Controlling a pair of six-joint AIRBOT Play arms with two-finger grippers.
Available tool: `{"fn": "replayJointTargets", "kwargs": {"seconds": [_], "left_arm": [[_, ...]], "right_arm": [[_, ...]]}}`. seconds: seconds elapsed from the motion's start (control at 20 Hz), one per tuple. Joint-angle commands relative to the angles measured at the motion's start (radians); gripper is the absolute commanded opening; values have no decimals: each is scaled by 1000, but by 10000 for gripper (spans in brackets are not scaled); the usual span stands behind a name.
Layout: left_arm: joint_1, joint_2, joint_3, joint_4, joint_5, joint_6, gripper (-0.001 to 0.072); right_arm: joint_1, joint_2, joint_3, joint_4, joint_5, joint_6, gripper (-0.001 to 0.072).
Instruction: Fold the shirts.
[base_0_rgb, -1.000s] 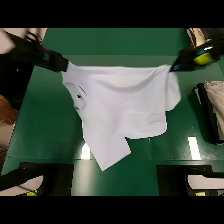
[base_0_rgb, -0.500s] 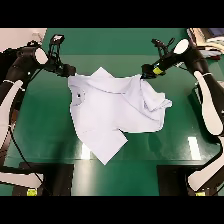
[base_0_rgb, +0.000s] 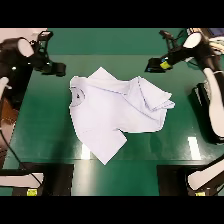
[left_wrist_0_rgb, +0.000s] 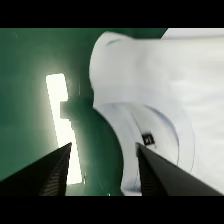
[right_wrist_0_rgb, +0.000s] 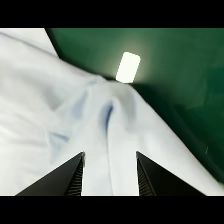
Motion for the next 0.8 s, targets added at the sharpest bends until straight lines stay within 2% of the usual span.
{"fn": "replayJointTargets", "kwargs": {"seconds": [0.0,0.15,0.35,0.6,0.75], "left_arm": [[64,142,-136,-42,-121,13,495],[75,300,-420,-121,-116,12,495],[75,474,-788,-342,-61,10,495],[66,509,-1017,-478,37,14,495],[-17,509,-1082,-539,155,13,495]], "right_arm": [[-63,148,-120,1,76,-59,386],[-109,299,-303,2,82,-68,386],[-141,457,-511,1,32,-81,386],[-141,581,-662,1,-34,-84,386],[-141,608,-682,1,-32,-84,386]]}}
